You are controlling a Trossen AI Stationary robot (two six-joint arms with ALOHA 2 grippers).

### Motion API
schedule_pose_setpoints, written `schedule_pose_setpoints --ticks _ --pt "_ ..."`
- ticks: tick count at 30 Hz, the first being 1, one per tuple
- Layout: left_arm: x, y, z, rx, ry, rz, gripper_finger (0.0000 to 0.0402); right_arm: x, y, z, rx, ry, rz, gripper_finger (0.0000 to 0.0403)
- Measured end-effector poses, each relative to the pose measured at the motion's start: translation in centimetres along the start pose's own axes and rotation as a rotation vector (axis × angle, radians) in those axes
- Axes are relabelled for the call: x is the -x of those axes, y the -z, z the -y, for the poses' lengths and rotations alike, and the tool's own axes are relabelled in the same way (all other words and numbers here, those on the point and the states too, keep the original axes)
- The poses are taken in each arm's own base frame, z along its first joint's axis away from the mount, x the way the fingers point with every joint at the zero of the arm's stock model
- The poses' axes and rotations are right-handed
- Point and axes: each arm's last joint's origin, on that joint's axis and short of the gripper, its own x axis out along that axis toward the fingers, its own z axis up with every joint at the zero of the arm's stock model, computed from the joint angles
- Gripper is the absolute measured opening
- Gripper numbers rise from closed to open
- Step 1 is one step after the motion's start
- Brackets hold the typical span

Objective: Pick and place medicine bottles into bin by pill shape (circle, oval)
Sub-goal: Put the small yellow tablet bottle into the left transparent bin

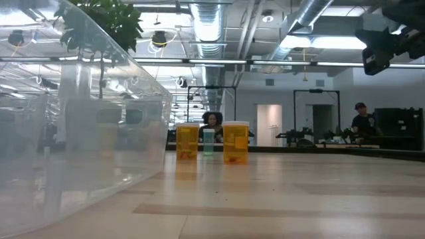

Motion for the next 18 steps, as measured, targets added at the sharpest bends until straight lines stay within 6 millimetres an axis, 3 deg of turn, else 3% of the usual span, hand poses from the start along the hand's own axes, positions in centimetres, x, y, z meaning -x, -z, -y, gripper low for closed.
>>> schedule_pose_setpoints --ticks 8,18 --pt "-2.6 3.7 -1.9 0.039 -0.095 0.004 0.0116 0.0 0.0 0.0 0.001 0.001 -0.004 0.0226" --pt "-6.7 4.8 -4.0 0.045 -0.176 0.023 0.0116 0.0 0.0 0.0 0.001 0.002 -0.003 0.0226"
